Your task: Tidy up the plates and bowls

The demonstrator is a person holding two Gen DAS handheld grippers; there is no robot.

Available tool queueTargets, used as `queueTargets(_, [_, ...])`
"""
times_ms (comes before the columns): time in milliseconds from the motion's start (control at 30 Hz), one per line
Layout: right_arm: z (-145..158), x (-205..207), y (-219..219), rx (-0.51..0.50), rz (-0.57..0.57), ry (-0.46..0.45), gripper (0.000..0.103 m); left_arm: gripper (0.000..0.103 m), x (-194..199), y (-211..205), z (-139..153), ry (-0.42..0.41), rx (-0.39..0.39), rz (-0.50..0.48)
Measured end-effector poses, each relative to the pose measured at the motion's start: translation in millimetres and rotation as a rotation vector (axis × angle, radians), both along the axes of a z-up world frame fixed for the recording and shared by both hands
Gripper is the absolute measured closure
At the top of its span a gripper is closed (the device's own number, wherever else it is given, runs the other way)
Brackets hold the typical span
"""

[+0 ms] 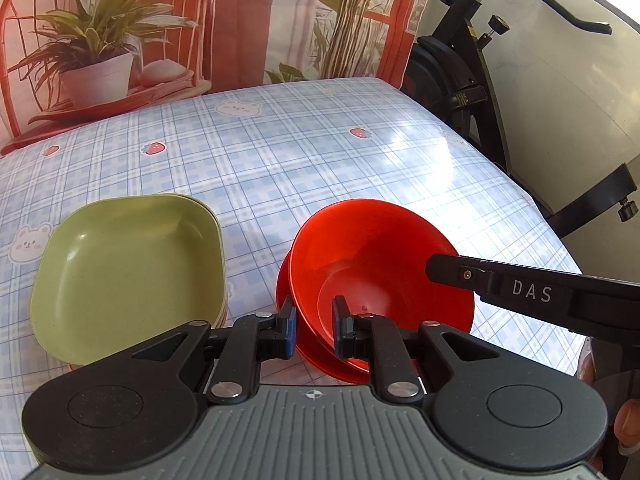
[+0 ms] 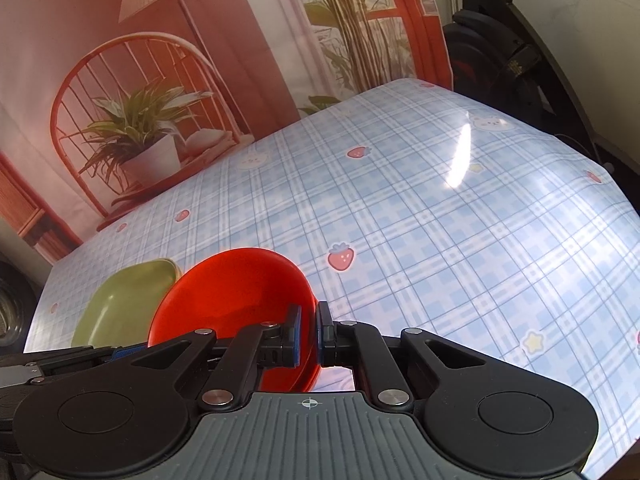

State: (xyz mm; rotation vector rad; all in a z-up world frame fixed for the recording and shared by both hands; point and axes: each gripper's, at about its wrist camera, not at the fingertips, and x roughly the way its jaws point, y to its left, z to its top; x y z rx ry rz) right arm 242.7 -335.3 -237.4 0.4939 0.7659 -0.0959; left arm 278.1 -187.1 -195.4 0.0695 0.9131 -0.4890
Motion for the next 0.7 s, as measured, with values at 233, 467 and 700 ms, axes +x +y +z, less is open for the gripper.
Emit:
queueTargets(233, [-2, -2, 0, 0.001, 0.003, 0.003, 0.095, 0.081, -2, 4, 1, 0.006, -0.015, 0.009])
queueTargets(467, [-4, -3, -1, -0.008, -0.002, 0.004, 0.095, 0.081, -2, 11, -1, 0.002, -0.034, 0.043])
queueTargets(700, [-7, -2, -1, -0.016, -0.012, 0.006, 0.089, 0.081, -2, 19, 2, -0.019, -0.059, 0.08])
